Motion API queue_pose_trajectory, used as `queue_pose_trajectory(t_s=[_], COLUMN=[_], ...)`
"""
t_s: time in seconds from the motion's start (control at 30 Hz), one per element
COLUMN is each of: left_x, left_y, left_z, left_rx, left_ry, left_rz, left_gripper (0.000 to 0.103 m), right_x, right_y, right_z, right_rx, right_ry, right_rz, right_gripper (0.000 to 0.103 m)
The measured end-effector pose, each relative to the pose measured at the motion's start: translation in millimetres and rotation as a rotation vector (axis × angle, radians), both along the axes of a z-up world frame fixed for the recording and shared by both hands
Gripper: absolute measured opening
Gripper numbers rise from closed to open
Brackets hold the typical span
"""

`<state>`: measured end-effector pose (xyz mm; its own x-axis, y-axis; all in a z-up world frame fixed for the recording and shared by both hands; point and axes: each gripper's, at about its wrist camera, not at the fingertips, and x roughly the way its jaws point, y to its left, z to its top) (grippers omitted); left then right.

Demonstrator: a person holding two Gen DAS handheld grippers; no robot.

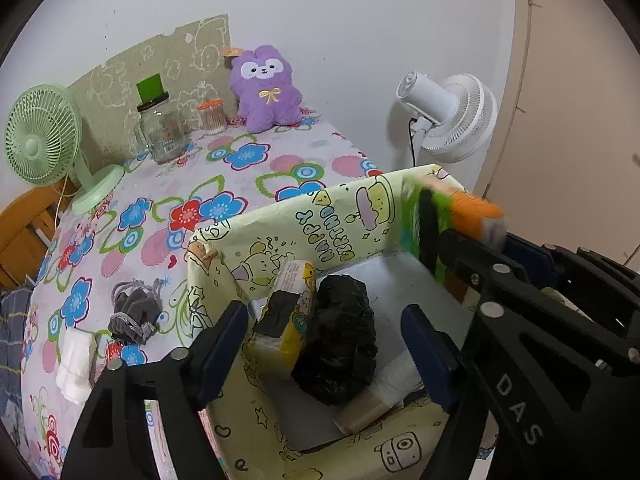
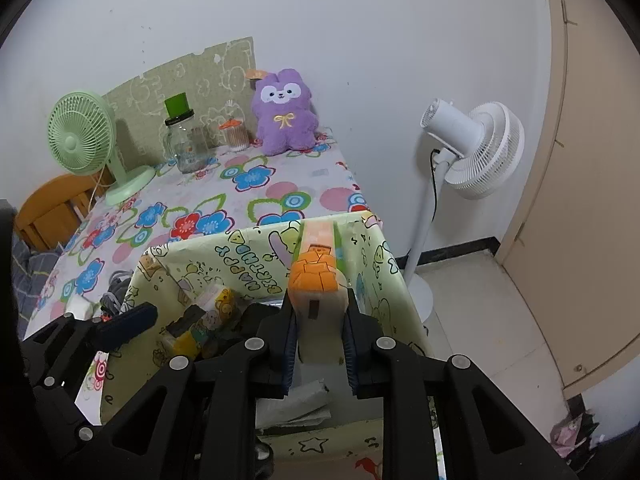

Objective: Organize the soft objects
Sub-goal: 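Open the left tool dropping the snack pack while the right tool releases the carton, then withdraw both tools from the box back toward the remaining items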

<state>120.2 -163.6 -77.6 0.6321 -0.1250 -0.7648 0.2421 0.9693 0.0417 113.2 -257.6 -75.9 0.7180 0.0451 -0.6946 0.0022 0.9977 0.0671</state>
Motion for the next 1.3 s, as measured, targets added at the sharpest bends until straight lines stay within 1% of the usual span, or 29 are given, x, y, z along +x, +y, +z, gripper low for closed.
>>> queue_pose_trajectory(t_s=[0.1,0.17,0.2,0.23,0.27,0.33,0.47,0.63,0.77,0.87,1.0,1.1,1.3], left_x=[-2.6,-4.7,-5.6,-6.6,-7.7,-10.5,-17.2,-29.0,-39.4,-46.5,-56.0,-63.9,-76.8], left_y=[0.4,0.8,1.6,2.5,3.8,6.2,10.5,16.7,22.0,27.1,35.9,42.6,57.5], left_z=[3.2,4.8,5.7,6.6,7.9,10.9,19.2,30.4,39.2,45.1,52.6,57.6,66.4], left_rx=[-0.004,-0.006,-0.009,-0.014,-0.021,-0.026,-0.037,-0.051,-0.054,-0.059,-0.08,-0.088,-0.097], left_ry=[-0.009,-0.015,-0.017,-0.018,-0.019,-0.027,-0.049,-0.086,-0.115,-0.13,-0.126,-0.147,-0.185], left_rz=[-0.009,-0.011,-0.012,-0.013,-0.013,-0.012,-0.012,-0.013,-0.008,-0.004,-0.003,0.0,0.013], left_gripper=[0.085,0.087,0.088,0.088,0.089,0.089,0.093,0.098,0.103,0.103,0.103,0.103,0.103], right_x=[-1.7,-3.8,-5.4,-7.0,-10.0,-15.8,-22.0,-34.1,-43.1,-50.6,-61.7,-69.1,-80.2], right_y=[0.5,1.9,2.9,3.6,4.3,6.0,8.7,14.4,21.2,26.5,35.1,41.7,56.3], right_z=[0.8,2.6,4.1,5.5,8.0,14.1,22.6,34.0,41.7,48.5,58.0,63.6,72.9], right_rx=[0.001,-0.001,-0.007,-0.012,-0.017,-0.024,-0.027,-0.028,-0.029,-0.033,-0.034,-0.035,-0.034], right_ry=[0.01,0.008,0.003,-0.003,-0.02,-0.051,-0.066,-0.098,-0.118,-0.14,-0.171,-0.19,-0.221], right_rz=[-0.002,-0.001,-0.003,-0.005,-0.009,-0.008,-0.005,-0.006,-0.007,-0.007,0.002,0.002,0.006], right_gripper=[0.026,0.033,0.046,0.064,0.07,0.072,0.073,0.083,0.087,0.09,0.092,0.096,0.099])
